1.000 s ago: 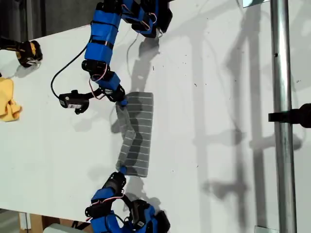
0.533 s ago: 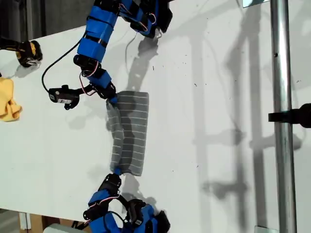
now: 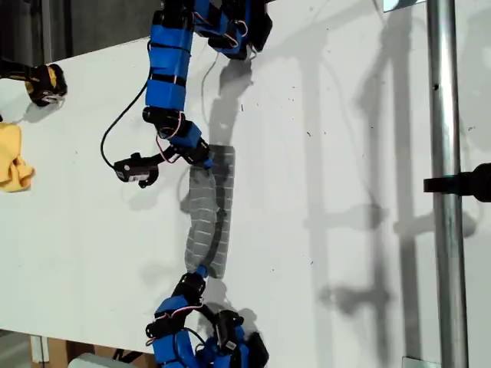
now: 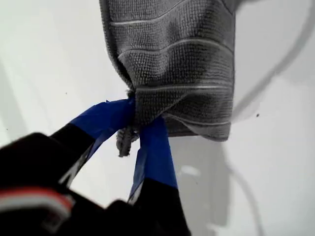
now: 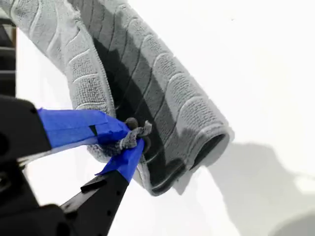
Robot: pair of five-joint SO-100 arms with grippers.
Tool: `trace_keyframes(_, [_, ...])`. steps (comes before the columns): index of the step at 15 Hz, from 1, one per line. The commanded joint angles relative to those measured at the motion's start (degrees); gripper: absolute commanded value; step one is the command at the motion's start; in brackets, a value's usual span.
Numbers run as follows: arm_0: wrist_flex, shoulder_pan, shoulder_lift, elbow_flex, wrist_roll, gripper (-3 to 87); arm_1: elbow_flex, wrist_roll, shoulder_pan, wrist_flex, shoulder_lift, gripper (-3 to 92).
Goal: Grasp corners of a towel and fold twice.
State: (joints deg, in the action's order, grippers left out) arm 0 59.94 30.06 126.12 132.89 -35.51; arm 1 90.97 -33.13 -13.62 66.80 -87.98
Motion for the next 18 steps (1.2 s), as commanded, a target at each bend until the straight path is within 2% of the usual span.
trace_keyframes(1, [-0.62,-1.67,0.35,0.70,-2.64,-1.6,-0.44,-2.11,2.02,-0.79,1.58,-0.2])
trace_keyframes(6, [-0.70,-4.31,-4.13,1.32,-7.03,-1.6,-0.53,-6.94,3.16,2.29,8.44,-0.2])
trace_keyframes(13, [-1.41,-9.05,-17.84,-4.83,-10.37,-1.4,-3.60,-8.44,3.43,5.10,14.06,-0.1])
trace_keyframes(14, [-0.62,-8.96,-17.31,-4.92,-10.46,-0.7,-4.66,-8.53,3.43,6.33,14.06,1.2])
trace_keyframes(16, [2.99,-8.70,-15.03,-5.71,-10.81,7.6,-7.03,-8.53,3.69,8.79,12.13,4.7])
trace_keyframes(18, [7.91,-8.96,-10.02,-7.29,-11.69,16.2,-8.88,-8.53,3.87,12.13,7.56,20.9])
